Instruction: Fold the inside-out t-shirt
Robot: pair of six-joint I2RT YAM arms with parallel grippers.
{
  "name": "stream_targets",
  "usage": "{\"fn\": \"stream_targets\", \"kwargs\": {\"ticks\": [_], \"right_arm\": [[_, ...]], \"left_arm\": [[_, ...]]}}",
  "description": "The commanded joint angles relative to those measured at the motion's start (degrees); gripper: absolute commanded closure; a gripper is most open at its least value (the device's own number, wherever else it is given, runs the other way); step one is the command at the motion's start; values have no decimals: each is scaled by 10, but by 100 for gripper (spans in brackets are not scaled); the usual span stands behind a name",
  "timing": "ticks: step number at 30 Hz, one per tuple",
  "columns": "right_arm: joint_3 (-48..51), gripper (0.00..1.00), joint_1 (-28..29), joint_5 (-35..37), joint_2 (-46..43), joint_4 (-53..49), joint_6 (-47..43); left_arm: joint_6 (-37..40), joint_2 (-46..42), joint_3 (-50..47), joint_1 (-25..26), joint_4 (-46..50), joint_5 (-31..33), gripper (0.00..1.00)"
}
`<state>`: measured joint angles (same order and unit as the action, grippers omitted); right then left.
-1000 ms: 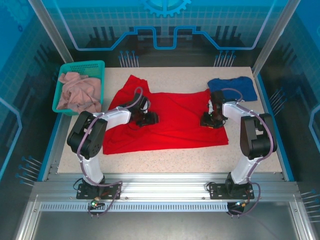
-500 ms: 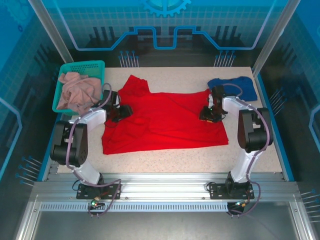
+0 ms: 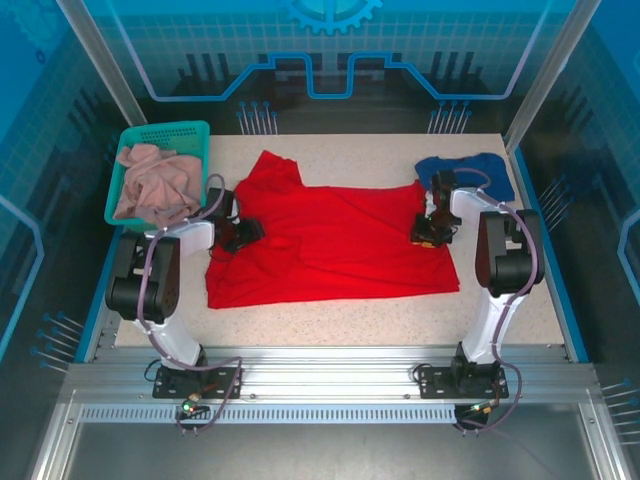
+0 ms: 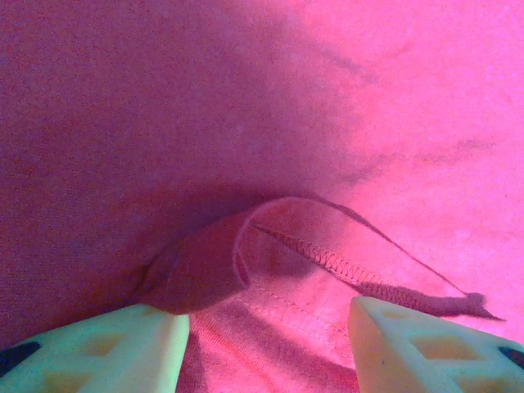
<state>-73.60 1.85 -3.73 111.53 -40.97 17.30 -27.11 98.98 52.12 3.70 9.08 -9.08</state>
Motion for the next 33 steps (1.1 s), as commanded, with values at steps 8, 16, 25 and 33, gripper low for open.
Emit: {"fn": "stream_targets", "kwargs": {"ticks": [8,16,25,33], "right_arm": [[128,69,35,87,-71,-47,16],[96,58,49,83,-126,4,26],[54,54,60,59,-149,82,8],[47,53,60,53,-144,92,-10]], "left_arm": [[-31,-115,-108,34,60,20,43],[3,-106,16,31,45,61,40],[73,110,273,7,70,73,41],[140,315,550,4,194,65,41]]}}
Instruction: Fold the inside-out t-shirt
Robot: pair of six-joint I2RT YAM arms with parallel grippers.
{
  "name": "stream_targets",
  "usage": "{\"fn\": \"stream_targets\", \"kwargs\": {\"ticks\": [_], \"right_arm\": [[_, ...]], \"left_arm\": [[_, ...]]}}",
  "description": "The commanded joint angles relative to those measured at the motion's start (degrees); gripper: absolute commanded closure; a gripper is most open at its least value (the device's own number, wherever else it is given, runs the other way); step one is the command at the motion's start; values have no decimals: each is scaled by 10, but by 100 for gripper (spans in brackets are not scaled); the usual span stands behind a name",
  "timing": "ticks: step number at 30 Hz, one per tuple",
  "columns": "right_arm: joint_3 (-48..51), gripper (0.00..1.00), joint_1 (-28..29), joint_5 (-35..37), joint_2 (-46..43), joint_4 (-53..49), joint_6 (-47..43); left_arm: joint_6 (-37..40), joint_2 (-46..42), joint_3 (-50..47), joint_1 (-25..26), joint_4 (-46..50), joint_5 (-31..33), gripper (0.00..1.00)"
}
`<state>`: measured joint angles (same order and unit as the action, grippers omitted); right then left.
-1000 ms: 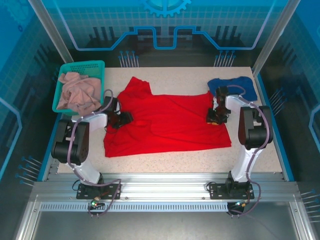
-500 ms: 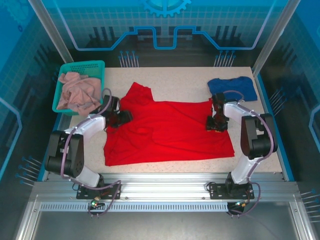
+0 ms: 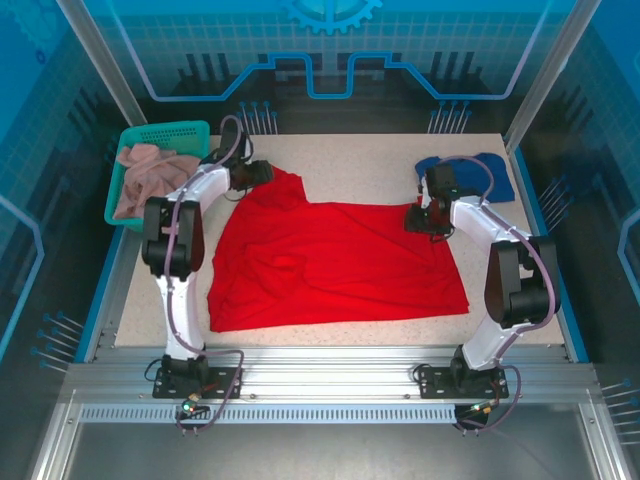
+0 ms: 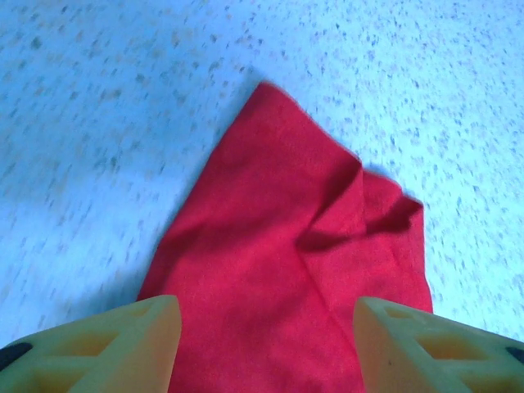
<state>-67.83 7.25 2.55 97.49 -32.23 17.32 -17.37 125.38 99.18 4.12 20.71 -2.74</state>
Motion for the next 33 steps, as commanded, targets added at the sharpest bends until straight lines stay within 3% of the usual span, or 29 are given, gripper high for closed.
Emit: {"fn": "stream_targets", "kwargs": {"ticks": [1,11,15,20,26,33], "right_arm": [[-10,53,7,-12,-2,5,-11],[-3,52,10,-15,0,5,-16],[-8,52,16,-18,10,4,-16],[-12,52,24,-19,19,3,-17],[-9,52,32,-17,29,3,-15],[-8,52,36,-11,36,3,-18]], "left_arm": [[42,76,121,-2,106,1,41],[61,249,431,-2,311,23,41],[75,293,508,-1,351,16,40],[59,282,504,3,340,-39,44],[70,232,443,26,313,-51,51],[74,217,403,33,323,-43,52]]}}
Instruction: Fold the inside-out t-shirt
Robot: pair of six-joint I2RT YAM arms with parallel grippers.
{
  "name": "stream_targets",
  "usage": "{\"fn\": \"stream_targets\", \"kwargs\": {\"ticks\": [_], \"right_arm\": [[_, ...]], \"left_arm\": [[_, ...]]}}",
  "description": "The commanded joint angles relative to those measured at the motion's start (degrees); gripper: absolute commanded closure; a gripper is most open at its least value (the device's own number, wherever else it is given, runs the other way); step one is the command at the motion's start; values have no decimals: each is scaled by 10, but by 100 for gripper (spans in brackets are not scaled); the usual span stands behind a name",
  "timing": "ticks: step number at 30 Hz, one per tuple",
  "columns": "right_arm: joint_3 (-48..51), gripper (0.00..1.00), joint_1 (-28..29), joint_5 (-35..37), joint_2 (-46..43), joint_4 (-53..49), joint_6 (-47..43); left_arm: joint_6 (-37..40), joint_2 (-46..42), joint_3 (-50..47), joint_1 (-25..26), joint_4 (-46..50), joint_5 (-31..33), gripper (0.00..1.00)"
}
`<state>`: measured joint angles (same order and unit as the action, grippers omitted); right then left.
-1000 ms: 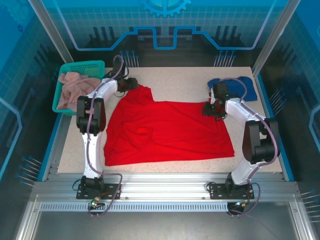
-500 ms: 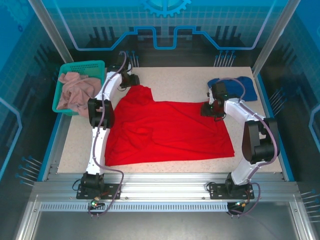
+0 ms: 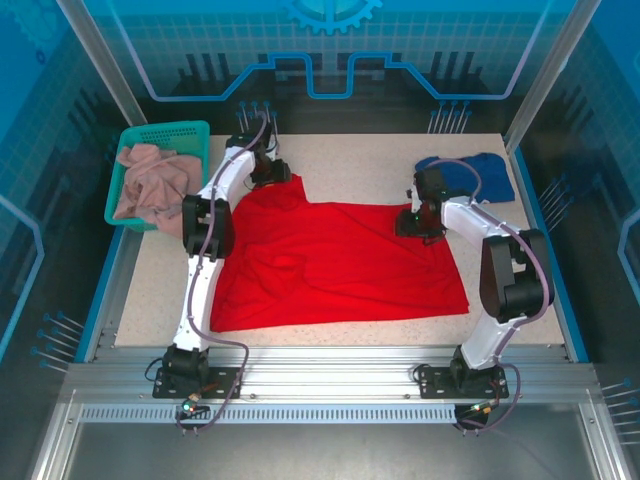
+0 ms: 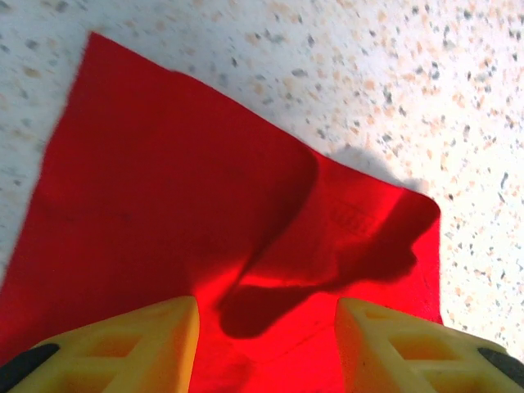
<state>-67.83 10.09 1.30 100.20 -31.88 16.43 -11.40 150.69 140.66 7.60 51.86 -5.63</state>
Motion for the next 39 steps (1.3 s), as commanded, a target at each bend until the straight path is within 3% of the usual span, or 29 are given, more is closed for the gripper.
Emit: {"fn": "stream_targets", "kwargs": {"ticks": [1,19,27,30,34,39], "right_arm": [[-9,52,8,-1,11,0,-9],[-15,52,19,8,21,-6,-13],[-25,52,16,32,10,-7,-7],[-39,50,-5,61,7,-2,1],[-70,46,-52,48,32,4,19],[-131,39,-61,68,96,-17,17]], "left_arm": [[15,-39,-19,0,9,-15,52],[18,-30,-25,4,-15,-23,80],[18,-46,-18,4,-20,-24,100],[14,-75,-47,4,-37,-31,100],[-1,-130,-120,4,-92,-55,100],[-5,-156,-150,4,-109,-56,100]]}}
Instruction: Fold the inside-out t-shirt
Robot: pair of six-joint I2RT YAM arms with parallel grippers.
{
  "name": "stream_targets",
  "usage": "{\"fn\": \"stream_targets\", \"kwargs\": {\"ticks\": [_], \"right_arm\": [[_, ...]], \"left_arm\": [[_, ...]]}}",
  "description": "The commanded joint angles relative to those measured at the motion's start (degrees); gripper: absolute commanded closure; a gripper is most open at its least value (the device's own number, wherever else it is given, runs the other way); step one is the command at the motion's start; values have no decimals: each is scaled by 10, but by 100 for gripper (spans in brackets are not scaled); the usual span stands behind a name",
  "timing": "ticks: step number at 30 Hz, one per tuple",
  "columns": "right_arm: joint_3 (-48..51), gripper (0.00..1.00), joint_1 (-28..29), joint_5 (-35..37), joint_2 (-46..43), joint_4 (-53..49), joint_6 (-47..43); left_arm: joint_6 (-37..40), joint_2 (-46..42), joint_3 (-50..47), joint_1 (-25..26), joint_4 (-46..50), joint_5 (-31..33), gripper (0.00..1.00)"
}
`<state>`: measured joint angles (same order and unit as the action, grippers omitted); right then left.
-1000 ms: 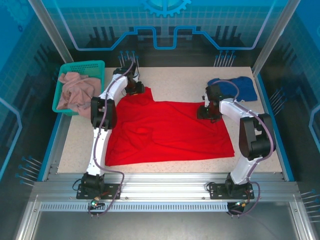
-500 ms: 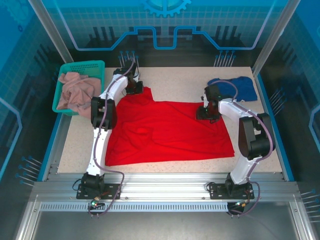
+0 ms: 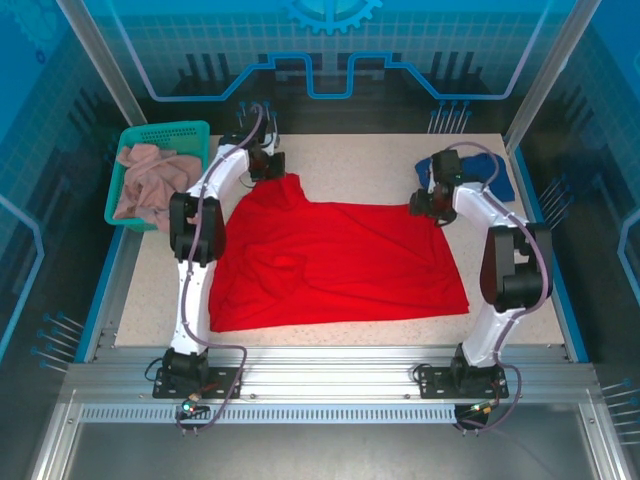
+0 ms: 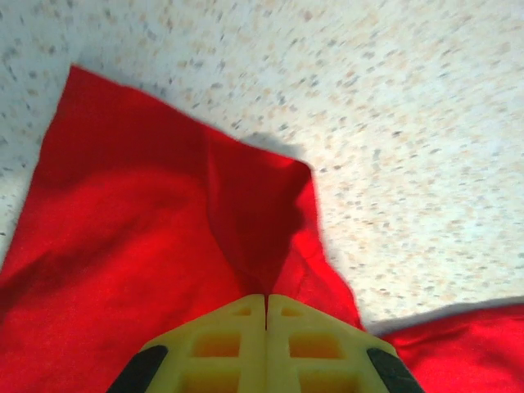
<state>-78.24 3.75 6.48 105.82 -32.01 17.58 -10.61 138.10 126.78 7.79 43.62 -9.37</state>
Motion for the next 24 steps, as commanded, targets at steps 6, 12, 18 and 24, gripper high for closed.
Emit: {"fn": "stream_targets", "kwargs": {"ticks": [6,12,18,24], "right_arm": [[-97,42,3,21,110,-32,2],[-174,47,12,35,170,-62,-1],[-231,54,13,29,213,-96,3],[-275,59,12,35,247,-137,10]], "left_arm": [[-12,-35,-13,2,-26,-24,100],[-9,-38,-13,2,-26,-25,100],[-8,-39,-13,2,-25,-25,100],[-6,-39,-14,2,-25,-26,100]]}}
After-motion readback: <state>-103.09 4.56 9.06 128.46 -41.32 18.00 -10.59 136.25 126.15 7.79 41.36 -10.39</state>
